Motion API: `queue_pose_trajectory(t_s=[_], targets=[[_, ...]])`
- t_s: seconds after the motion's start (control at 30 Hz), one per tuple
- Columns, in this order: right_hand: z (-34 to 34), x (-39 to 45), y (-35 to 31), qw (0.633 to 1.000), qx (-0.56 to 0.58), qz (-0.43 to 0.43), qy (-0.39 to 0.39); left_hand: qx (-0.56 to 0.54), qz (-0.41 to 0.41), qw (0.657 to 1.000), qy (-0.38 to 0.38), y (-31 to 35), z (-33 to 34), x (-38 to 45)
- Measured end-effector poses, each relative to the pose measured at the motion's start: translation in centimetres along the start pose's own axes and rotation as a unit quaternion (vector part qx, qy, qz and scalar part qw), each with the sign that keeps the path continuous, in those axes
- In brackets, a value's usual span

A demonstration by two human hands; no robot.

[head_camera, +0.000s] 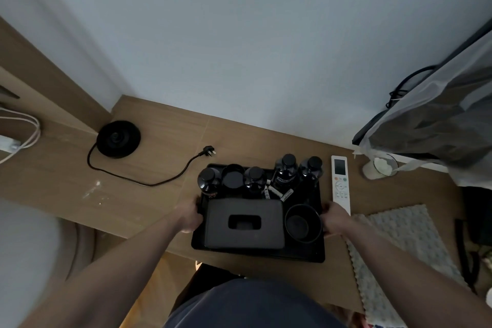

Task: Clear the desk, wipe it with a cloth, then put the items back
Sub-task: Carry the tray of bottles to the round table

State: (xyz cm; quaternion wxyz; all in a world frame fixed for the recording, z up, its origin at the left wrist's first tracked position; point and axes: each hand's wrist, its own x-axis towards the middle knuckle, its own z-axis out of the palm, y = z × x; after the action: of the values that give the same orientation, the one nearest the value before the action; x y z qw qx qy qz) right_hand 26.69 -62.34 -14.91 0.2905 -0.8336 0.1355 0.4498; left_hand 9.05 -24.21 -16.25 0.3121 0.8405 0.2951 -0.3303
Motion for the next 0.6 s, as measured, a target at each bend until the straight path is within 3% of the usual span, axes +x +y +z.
queue_pose_trajectory(t_s=[0.6], targets=[[4.1,-7.2,3.9,0.996,-0.016,-0.083,0.017,-0.086,-0.007,0.995,0.050,-5.2,3.1,-9.6]])
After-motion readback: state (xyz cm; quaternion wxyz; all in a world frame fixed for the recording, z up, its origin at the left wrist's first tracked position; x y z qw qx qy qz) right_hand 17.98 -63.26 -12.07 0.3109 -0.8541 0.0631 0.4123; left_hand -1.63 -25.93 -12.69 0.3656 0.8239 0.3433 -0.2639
